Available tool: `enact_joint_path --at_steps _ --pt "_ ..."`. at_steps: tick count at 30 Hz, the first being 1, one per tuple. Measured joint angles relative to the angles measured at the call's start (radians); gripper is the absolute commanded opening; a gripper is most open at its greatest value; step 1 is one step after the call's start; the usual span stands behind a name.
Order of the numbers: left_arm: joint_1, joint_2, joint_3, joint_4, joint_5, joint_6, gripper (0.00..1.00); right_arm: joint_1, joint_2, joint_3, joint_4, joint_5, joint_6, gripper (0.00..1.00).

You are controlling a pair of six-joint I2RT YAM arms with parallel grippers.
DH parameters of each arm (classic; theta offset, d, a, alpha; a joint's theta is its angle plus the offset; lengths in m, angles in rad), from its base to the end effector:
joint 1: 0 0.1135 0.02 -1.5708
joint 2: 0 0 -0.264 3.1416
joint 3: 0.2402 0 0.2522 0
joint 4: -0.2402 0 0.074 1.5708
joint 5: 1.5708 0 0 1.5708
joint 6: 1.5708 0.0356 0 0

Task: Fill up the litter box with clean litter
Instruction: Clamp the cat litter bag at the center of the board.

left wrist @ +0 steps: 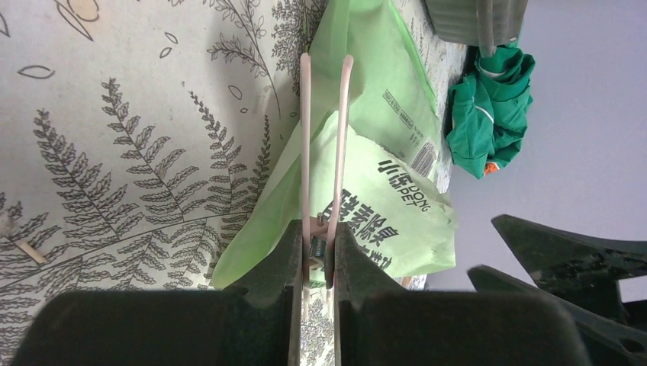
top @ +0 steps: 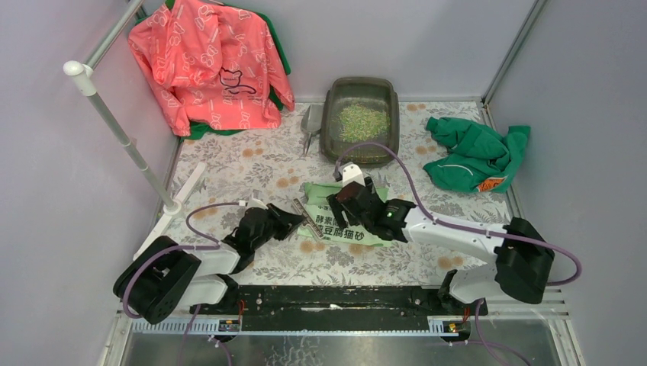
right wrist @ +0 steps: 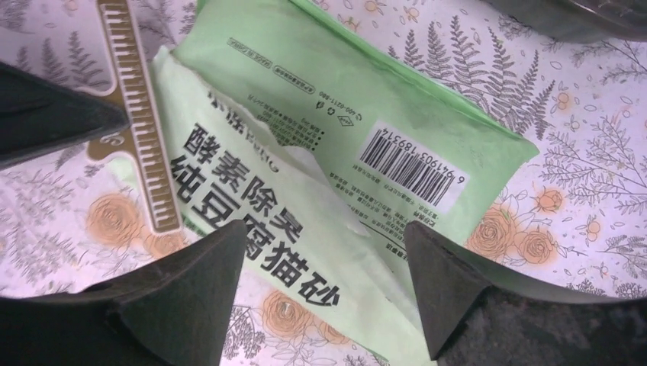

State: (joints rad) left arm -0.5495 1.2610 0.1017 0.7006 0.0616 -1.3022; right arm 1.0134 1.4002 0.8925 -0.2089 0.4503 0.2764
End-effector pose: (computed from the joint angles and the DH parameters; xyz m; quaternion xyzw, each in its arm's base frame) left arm 0.1615 -0.1015 0.1159 -0.2969 0.7955 -0.4373 0.2963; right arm 0.1710 0.2450 0.2373 -0.2333 0.8610 0.0803 0.4448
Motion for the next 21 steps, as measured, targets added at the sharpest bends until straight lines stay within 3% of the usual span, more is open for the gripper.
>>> enact_joint_path --at_steps 8,15,21 --pt "0.000 -0.028 0.006 -0.025 -0.024 0.021 0.01 0.000 -0.090 0.002 -0.103 -0.131 0.022 0.60" --pt "0.000 -0.006 0.019 -0.034 -0.041 0.032 0.01 0.000 -0.138 -0.040 -0.139 -0.209 0.064 0.61" --pt "0.004 0.044 0.029 0.002 -0.042 0.033 0.01 -0.010 0.039 -0.038 -0.169 -0.179 0.089 0.61"
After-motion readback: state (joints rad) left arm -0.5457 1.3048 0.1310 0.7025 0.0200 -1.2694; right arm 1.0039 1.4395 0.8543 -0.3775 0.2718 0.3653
